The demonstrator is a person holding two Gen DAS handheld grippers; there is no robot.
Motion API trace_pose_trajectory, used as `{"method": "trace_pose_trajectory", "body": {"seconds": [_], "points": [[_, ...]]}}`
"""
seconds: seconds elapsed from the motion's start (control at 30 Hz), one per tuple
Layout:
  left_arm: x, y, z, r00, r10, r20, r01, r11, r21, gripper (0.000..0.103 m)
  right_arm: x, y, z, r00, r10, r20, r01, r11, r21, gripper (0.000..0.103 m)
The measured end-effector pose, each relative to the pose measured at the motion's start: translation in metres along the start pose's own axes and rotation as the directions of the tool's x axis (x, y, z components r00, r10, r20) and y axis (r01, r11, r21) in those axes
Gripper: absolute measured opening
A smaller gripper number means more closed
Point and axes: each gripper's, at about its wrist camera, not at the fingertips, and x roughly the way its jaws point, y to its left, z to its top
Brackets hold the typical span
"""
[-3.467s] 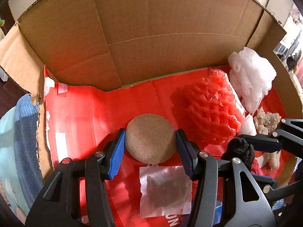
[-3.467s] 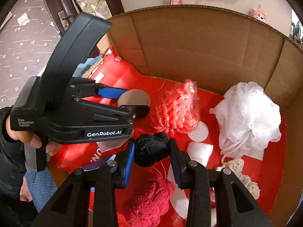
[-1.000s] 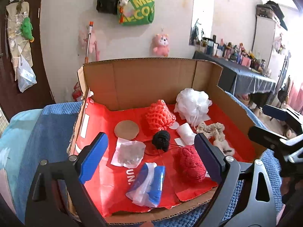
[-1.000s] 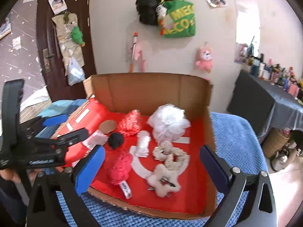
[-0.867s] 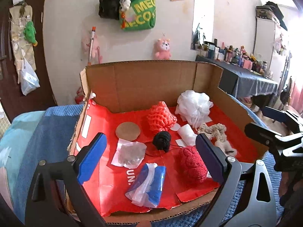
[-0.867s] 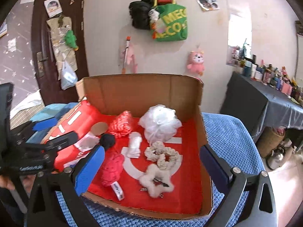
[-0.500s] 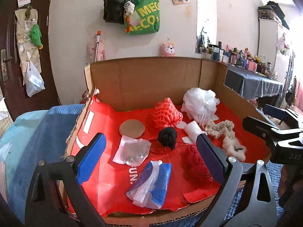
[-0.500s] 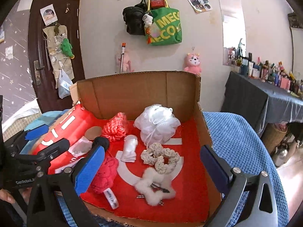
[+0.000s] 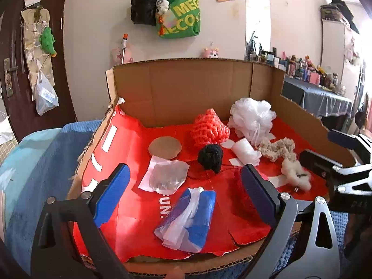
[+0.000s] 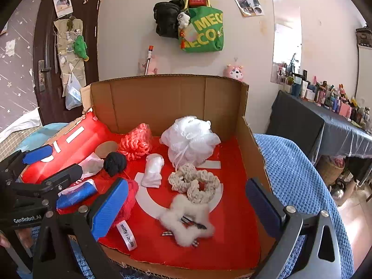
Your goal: Organize soft objects
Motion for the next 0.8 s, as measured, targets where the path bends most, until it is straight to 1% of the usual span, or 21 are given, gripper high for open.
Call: {"method": "trace_pose_trajectory", "body": {"seconds": [0.23, 0.33, 0.47, 0.8], "points": [[0.002, 0.001, -0.003, 1.000, 0.004, -0.014, -0.004, 1.000, -0.004, 0.097, 0.005, -0.006, -0.004, 1.000, -0.007, -0.028, 0.008, 0.999, 0.032, 0.103], [0.005, 0.001, -0.003, 1.000, 0.002, -0.025, -0.003, 1.000, -0.005, 0.097, 0.006, -0.005, -0.004, 0.999, -0.016, -0.030, 0.016, 1.000, 0.021, 0.103], [0.006, 0.001, -0.003, 1.000, 0.001, -0.029, -0.001, 1.000, -0.003, 0.097, 0.011, -0.003, -0.006, 0.998, -0.012, -0.054, 0.013, 1.000, 0.019, 0.103], [0.007, 0.001, -0.004, 0.999, -0.001, -0.036, 0.001, 1.000, -0.002, 0.097, 0.011, -0.001, -0.007, 0.998, -0.027, -0.054, 0.027, 1.000, 0.009, 0.103]]}}
